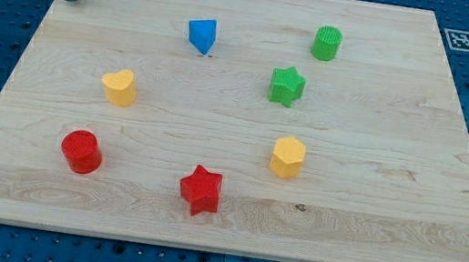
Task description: Move the blue cube above the yellow heart
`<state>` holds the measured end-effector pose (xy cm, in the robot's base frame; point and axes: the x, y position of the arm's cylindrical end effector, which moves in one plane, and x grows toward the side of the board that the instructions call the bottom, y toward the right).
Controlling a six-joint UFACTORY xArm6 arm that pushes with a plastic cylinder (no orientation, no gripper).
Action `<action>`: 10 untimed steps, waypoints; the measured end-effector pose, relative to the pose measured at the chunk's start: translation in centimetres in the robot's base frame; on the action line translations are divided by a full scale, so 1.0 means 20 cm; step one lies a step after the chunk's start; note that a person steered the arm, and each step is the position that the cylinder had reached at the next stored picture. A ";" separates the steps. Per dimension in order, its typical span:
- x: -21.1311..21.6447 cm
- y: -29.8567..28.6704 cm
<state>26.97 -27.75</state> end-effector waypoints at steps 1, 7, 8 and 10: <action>-0.10 -0.05; -0.37 0.04; -0.35 -0.01; -0.34 0.08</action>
<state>20.10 -26.10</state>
